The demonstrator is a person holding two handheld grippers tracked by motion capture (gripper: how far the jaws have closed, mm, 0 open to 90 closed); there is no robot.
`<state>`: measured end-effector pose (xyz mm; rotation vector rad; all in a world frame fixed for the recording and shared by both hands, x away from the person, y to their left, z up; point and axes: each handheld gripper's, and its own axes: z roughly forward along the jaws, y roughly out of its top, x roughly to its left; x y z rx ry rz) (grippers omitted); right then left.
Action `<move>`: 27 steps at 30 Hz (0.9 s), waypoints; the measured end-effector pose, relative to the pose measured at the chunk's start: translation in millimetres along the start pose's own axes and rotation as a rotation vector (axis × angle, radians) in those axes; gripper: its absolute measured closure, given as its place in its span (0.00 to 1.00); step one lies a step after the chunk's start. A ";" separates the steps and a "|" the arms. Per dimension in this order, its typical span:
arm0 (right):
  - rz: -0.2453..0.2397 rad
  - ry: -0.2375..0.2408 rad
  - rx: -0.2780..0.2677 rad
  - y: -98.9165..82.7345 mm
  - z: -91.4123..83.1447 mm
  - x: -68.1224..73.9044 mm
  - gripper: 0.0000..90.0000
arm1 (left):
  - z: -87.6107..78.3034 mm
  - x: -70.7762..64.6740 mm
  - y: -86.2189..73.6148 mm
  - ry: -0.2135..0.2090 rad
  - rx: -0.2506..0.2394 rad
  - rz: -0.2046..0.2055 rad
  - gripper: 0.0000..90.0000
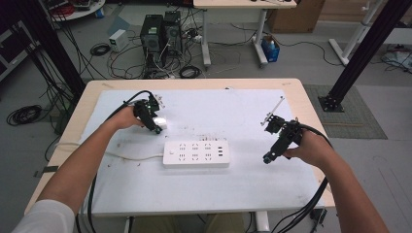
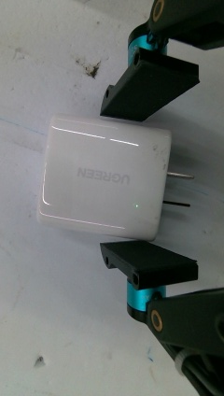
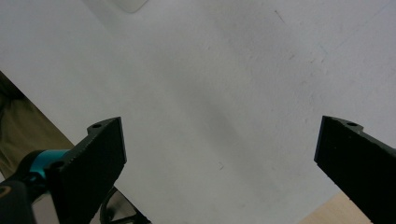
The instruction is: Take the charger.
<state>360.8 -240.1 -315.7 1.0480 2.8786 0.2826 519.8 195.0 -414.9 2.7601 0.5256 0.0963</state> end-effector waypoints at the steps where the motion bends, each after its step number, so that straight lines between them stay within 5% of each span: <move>1: -0.005 0.001 -0.001 -0.2 -0.1 -0.8 0.02 | 0.0 0.5 -0.4 -0.006 -0.003 -0.003 0.34; 17: -0.002 -0.009 -0.014 -1.8 0.2 -1.8 0.02 | -4.6 -1.9 -3.2 0.019 -0.028 0.017 0.47; 27: 0.012 -0.025 -0.037 -6.8 1.4 -1.1 0.02 | -36.2 -15.6 -4.9 0.061 -0.119 0.000 0.47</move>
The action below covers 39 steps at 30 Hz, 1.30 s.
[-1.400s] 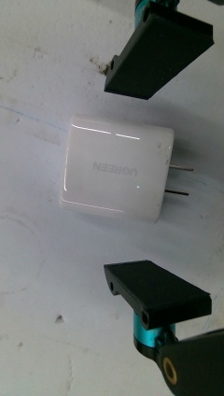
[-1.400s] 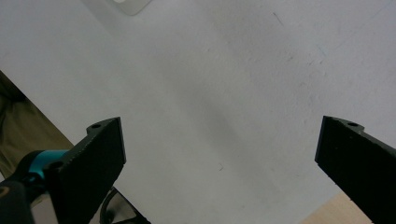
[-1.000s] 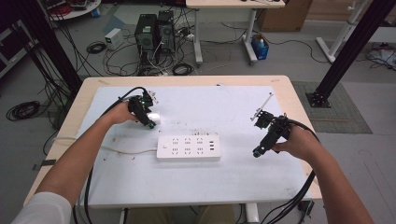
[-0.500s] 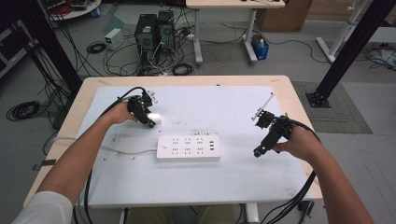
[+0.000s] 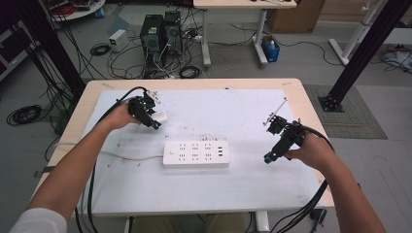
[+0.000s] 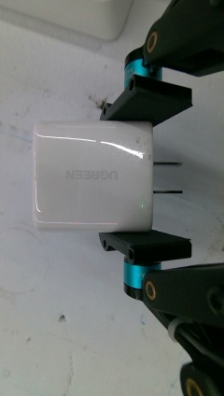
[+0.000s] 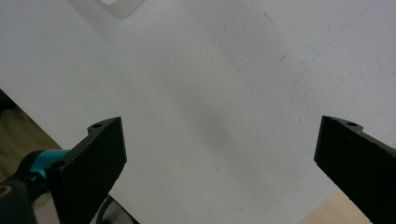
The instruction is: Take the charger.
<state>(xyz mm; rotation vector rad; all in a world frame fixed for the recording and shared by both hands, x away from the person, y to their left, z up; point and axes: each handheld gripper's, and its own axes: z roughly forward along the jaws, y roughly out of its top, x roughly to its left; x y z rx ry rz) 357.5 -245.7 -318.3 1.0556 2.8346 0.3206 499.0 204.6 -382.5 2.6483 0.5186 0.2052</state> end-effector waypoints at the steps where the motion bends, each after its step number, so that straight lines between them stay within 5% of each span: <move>1: -0.001 0.001 -0.003 -0.5 0.6 0.5 0.02 | -3.9 -2.1 -0.1 0.010 -0.003 -0.001 0.47; 13: 0.005 -0.015 -0.045 -3.6 -0.3 10.3 0.02 | -45.2 -43.1 -7.2 0.038 -0.086 -0.003 0.48; 19: -0.001 -0.016 -0.063 -5.8 0.0 16.3 0.02 | -62.2 -70.5 -5.9 0.043 -0.101 0.046 0.48; 30: -0.028 -0.013 -0.096 -7.8 -3.4 27.0 0.02 | -79.7 -116.2 2.4 0.045 -0.129 0.108 0.48; 39: -0.043 -0.004 -0.119 -9.6 -4.6 32.0 0.02 | -81.3 -143.1 7.4 0.033 -0.148 0.120 0.48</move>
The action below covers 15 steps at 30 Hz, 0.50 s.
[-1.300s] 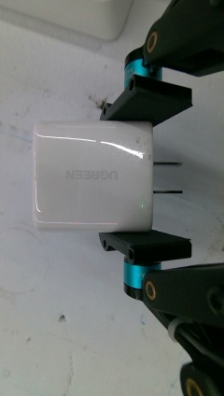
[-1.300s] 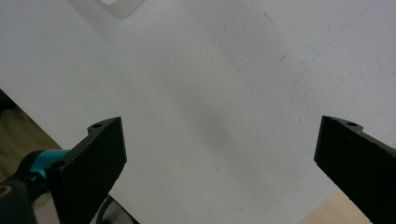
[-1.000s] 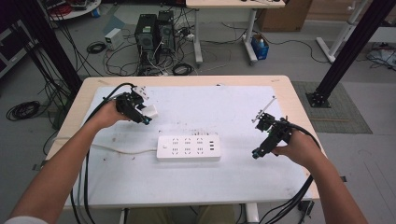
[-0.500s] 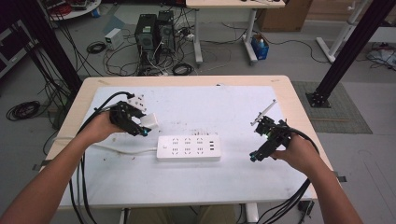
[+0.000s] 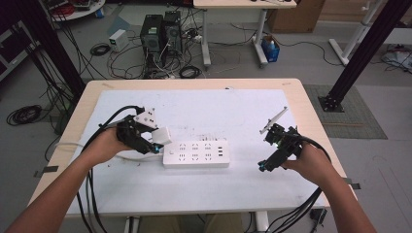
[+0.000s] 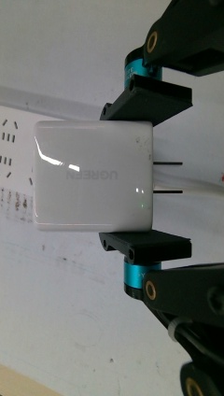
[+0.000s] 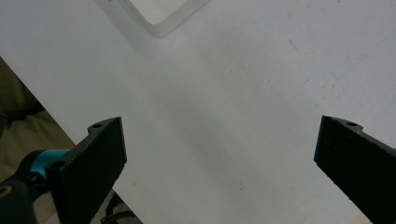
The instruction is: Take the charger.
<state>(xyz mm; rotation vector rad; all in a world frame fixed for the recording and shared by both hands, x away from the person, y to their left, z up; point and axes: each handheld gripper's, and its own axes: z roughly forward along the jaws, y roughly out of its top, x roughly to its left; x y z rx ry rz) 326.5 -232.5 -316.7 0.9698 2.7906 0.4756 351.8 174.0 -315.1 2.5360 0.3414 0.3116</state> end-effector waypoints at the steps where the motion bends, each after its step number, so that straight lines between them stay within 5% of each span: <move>1: -0.001 0.001 0.000 0.2 0.0 0.3 0.02 | 0.2 -2.8 1.0 -0.004 -0.002 0.005 0.48; 15: -0.002 -0.003 -0.005 1.6 -0.8 3.6 0.02 | 3.2 -23.7 8.5 -0.028 -0.019 0.043 0.48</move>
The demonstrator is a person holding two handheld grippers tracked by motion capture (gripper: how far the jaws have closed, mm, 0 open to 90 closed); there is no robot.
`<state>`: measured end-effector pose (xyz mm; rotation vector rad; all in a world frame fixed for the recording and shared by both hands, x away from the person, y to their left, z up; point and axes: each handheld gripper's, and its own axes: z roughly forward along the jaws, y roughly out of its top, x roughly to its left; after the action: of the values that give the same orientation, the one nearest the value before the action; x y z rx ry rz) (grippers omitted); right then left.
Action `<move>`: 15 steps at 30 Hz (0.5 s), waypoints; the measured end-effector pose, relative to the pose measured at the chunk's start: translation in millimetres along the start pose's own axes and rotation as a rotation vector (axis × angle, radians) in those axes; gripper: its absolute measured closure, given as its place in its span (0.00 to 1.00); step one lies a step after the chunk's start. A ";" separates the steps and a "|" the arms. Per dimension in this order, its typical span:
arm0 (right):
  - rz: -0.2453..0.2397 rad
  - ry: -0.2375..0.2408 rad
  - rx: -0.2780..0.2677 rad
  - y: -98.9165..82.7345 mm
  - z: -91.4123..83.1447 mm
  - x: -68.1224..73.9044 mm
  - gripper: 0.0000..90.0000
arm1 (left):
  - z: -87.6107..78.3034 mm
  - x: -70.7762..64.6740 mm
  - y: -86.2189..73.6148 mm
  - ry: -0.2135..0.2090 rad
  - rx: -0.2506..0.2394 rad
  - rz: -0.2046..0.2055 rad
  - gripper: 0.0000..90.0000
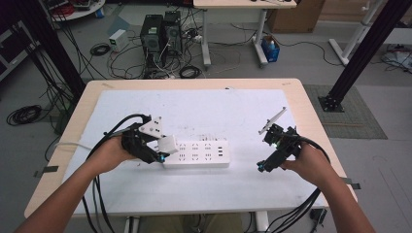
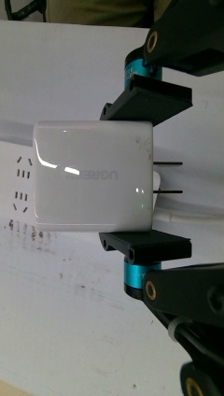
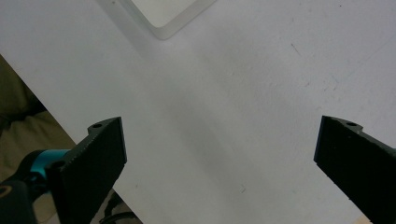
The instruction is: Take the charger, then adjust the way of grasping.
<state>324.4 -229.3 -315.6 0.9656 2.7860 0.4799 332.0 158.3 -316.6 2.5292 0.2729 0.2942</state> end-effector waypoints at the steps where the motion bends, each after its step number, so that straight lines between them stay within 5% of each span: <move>1: 0.003 0.004 -0.006 -0.4 -0.2 -0.5 0.02 | 0.0 0.3 0.2 0.000 0.003 0.004 0.48; 15: 0.077 0.014 -0.082 -3.5 -3.9 -1.5 0.02 | 3.1 3.1 9.5 0.000 -0.026 0.009 0.48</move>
<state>322.6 -233.8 -313.1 1.0588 2.7257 0.6082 337.0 149.7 -313.2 2.5051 0.2560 0.2990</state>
